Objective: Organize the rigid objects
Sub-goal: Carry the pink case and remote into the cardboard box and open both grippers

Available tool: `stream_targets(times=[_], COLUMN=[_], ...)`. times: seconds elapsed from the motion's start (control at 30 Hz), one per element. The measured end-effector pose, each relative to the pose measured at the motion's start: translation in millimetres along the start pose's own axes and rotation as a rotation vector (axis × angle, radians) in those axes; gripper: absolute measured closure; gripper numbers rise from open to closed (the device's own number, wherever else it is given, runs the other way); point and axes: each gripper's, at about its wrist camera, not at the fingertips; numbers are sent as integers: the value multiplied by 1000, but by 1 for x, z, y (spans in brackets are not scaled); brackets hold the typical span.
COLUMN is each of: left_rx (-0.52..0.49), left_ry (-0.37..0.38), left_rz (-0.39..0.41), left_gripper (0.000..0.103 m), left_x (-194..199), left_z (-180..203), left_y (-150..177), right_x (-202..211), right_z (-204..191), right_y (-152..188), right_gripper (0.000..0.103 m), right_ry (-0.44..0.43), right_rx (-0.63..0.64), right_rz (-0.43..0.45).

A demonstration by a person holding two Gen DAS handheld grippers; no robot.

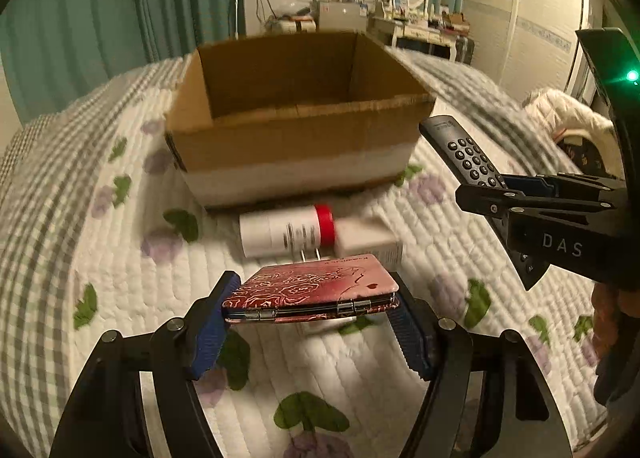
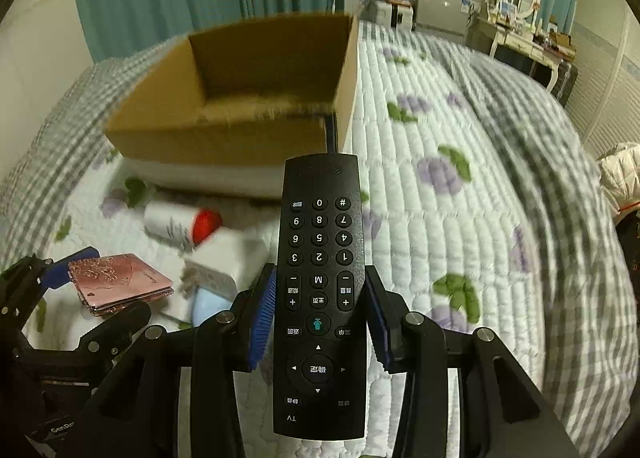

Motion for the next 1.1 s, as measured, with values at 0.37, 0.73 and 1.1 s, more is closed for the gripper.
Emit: stream_targets(times=[0.37,0.73,1.1], left_rx=[61,113,83], left_ry=[-35,-110,-134], left_rz=[156,192,99], left_gripper=[30,30,30], left_x=[50,16,-60], left_z=[-23,-51,-46], left_y=[-82,-170,-178], right_x=[52,45,-14], right_z=[-2,-12,-1], right_y=[-61,-148,-175], right_gripper=[62,62,62], right_ry=[-8,-2,-24], right_rx=[22,98,105], right_rz=[149,206,165])
Point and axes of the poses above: each gripper's, at about its wrist camera, not at the fingertips, and x roughly against the way its jaws point, z to its right, y to its underside, and after that the axes turned 6 degrees about -z, right-handed
